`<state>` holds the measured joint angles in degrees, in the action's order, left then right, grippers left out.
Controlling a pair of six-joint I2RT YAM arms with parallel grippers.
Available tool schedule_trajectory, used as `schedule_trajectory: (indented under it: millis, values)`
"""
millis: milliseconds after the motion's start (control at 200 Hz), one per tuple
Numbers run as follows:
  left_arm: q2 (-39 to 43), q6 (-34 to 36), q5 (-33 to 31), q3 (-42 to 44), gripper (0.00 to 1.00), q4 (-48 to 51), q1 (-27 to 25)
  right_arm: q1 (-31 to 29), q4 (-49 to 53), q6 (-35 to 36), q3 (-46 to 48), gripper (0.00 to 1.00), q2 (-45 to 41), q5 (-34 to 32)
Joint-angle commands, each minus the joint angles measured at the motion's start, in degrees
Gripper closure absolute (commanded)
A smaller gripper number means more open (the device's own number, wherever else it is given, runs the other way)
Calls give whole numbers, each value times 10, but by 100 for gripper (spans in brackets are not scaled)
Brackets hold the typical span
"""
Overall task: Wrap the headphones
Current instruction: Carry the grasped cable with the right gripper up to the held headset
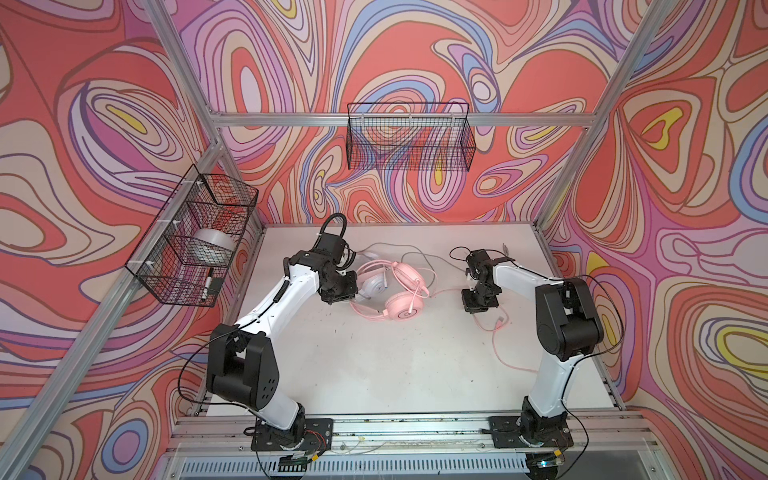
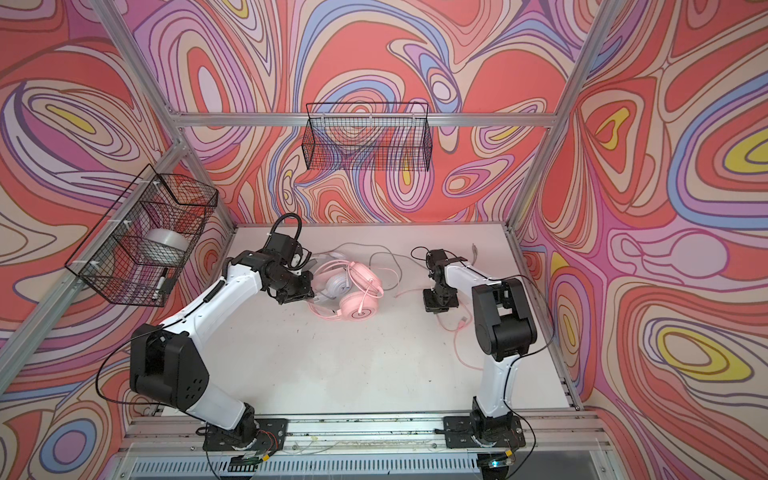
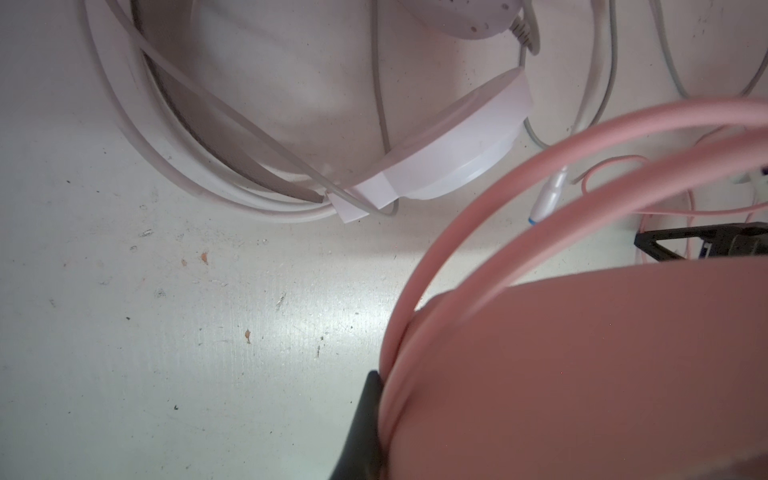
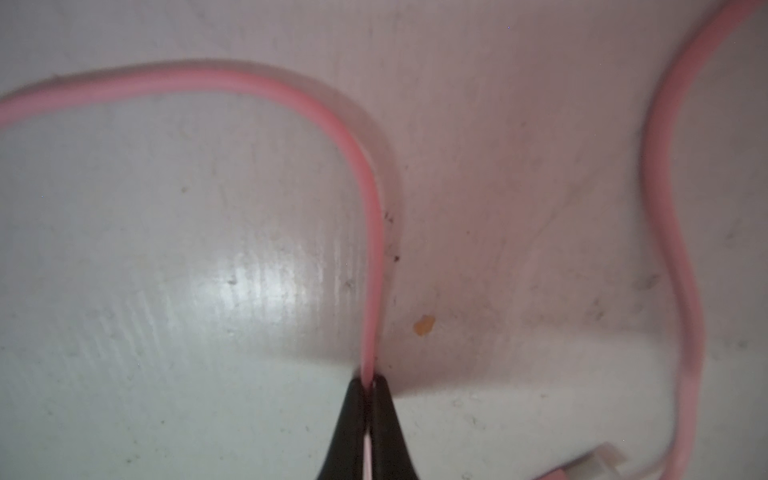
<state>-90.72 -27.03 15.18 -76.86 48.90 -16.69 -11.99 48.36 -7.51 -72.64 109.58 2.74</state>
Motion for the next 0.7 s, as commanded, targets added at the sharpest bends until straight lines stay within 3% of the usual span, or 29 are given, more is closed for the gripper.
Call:
schedule_trajectory:
  millis: [0,336,691]
  values:
    - [-5,-34,32,-48,100,-7,7,-4,-8,17,21,100,-22,52]
    - [-44,-103,-6,-136,100,49,13,-44,0,95,30,100,-136,131]
    - [-63,-126,-82,-172,100,64,13,-141,74,235,-4,100,-191,217]
